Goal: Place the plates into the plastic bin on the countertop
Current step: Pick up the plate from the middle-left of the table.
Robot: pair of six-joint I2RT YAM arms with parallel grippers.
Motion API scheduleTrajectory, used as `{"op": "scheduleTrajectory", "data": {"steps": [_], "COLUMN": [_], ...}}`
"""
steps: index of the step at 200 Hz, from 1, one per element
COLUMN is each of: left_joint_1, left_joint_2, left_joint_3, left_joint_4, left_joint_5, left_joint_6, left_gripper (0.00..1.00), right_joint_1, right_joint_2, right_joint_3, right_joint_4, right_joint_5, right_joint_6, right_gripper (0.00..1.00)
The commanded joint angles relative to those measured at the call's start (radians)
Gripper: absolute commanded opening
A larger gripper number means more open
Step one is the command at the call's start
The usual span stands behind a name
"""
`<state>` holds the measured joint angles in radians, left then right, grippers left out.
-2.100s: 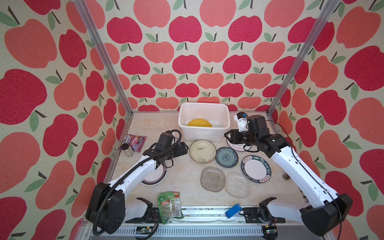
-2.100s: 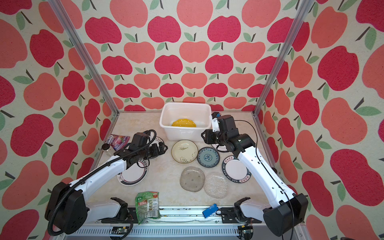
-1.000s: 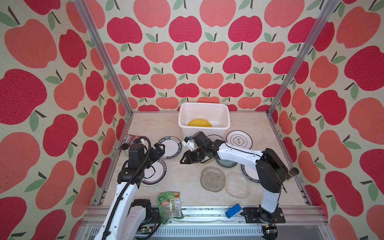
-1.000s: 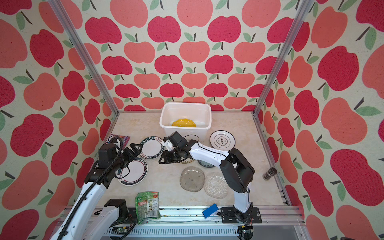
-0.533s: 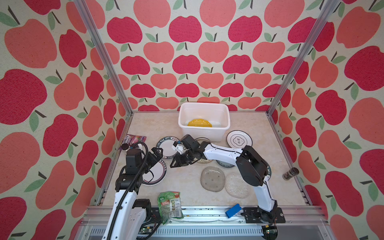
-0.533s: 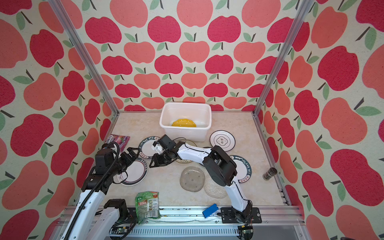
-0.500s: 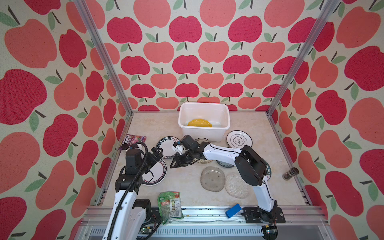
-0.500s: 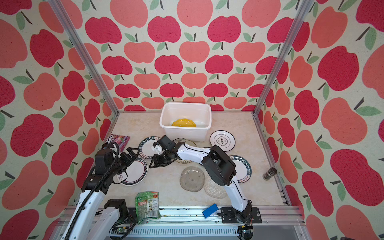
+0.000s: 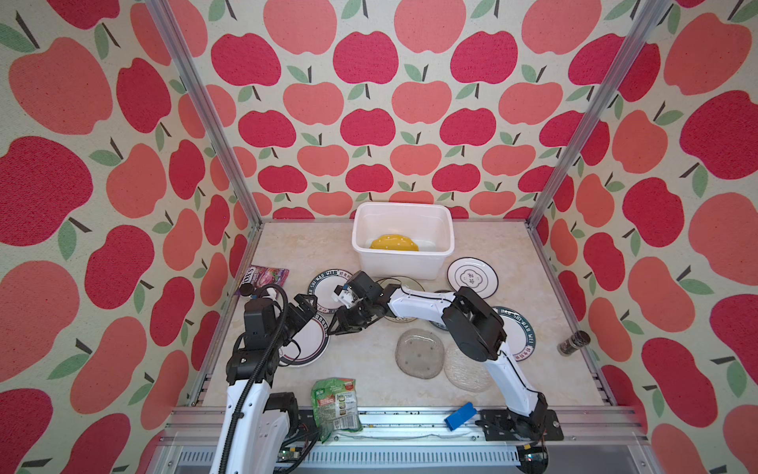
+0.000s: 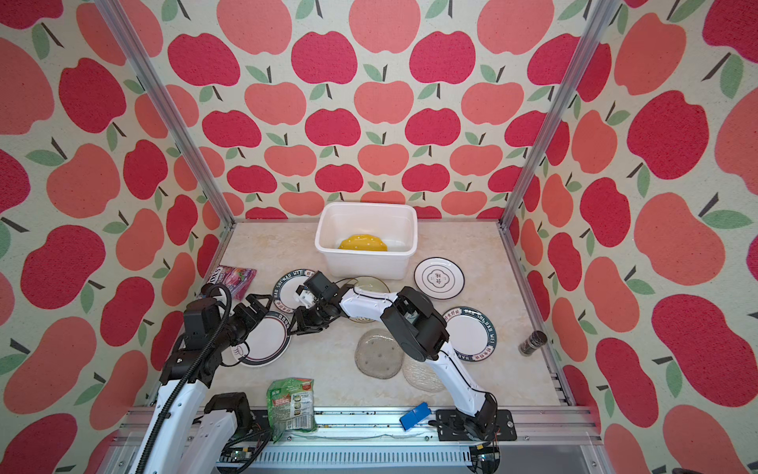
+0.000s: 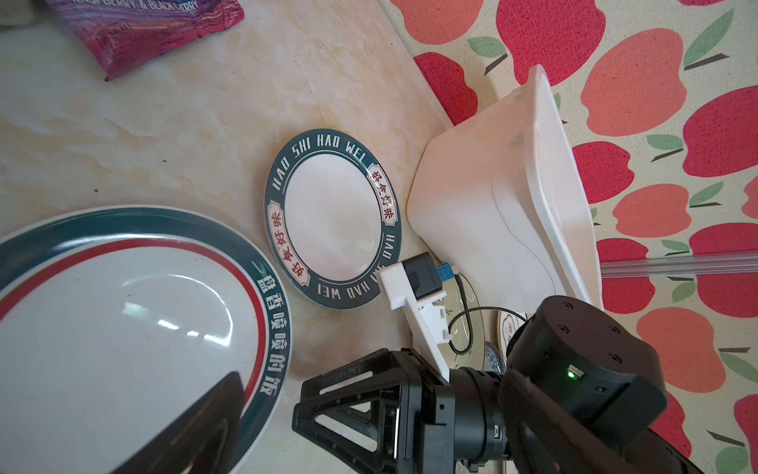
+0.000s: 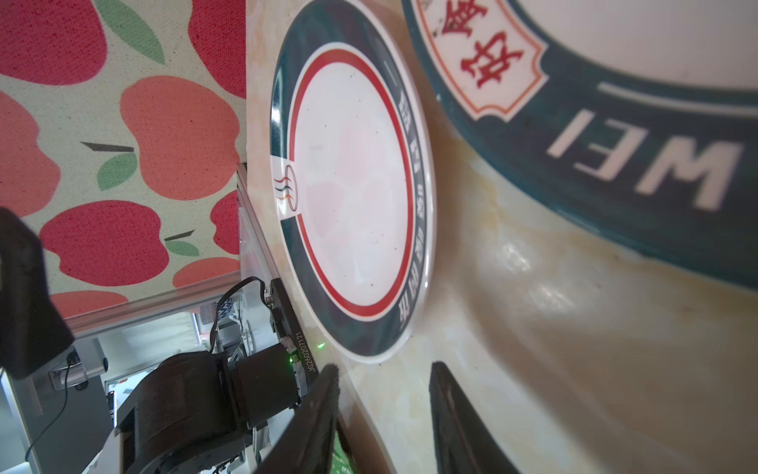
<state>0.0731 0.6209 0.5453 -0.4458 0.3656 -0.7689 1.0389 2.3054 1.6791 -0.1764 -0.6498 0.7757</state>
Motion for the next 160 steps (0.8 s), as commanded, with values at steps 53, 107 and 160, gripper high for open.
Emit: {"op": "scheduleTrajectory", "data": {"steps": [53, 107, 160], "left_joint_1": [0.039, 0.056, 0.063], "left_joint_2": [-0.054, -0.064, -0.059], "left_joint_3": [-0.024, -0.031, -0.044], "left_joint_4": [-0.050, -0.065, -0.062], "left_joint_5": [0.026, 0.033, 0.035], "left_joint_6": [0.023, 0.031, 0.032], "left_gripper": [0.99, 0.99, 0.99], "right_joint_1": [0.005, 0.004, -0.008], "right_joint_2": [0.132, 0.192, 0.212], "right_joint_3": [0.127, 0.179, 0.148], "right_joint_4": [-0.010, 0.004, 0.063], "right_joint_5": [-0.004, -0.016, -0.038], "right_joint_6": [0.053, 0.107, 0.164], "right_gripper": [0.37, 0.33, 0.19]}}
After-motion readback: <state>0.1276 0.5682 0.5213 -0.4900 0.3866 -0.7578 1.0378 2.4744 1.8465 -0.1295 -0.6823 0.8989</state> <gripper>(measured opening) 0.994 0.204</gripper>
